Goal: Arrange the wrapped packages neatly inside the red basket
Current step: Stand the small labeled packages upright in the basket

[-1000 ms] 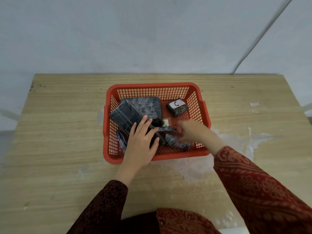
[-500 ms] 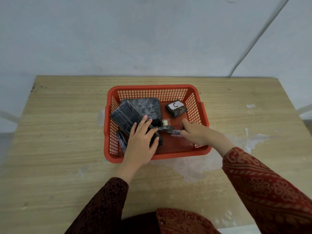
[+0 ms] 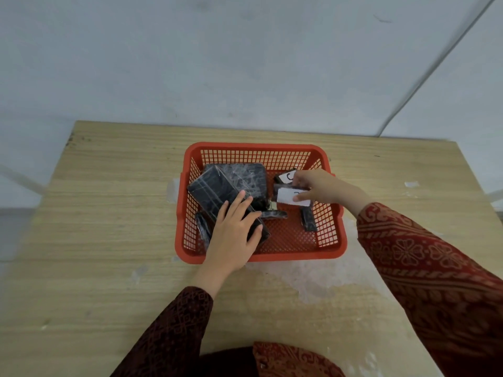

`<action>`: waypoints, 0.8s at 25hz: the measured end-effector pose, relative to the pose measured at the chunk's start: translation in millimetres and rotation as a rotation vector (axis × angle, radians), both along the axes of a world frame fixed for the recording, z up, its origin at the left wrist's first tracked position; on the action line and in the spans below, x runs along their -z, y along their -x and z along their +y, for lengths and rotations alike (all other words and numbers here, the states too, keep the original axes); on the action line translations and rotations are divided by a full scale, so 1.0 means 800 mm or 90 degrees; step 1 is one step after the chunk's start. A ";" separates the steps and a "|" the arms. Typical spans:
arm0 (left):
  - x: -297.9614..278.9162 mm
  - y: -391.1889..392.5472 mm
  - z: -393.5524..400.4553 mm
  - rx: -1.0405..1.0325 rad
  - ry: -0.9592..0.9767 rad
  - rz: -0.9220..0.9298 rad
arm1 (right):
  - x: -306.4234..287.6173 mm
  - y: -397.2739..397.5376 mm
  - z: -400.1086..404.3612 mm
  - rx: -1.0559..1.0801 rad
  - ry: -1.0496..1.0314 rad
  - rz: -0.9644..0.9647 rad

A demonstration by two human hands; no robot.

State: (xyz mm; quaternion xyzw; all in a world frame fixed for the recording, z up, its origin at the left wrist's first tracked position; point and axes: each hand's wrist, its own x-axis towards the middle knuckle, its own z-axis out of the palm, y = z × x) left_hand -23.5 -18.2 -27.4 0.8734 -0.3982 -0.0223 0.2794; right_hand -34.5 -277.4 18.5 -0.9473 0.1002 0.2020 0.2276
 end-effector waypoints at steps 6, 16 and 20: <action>0.000 -0.001 0.000 0.001 0.000 0.001 | 0.020 0.002 0.002 -0.014 0.022 0.027; 0.002 -0.001 -0.002 0.003 -0.001 0.009 | 0.013 0.015 0.019 0.338 -0.154 -0.080; 0.004 -0.001 -0.002 0.002 -0.003 0.010 | 0.013 0.009 0.022 0.202 0.051 0.086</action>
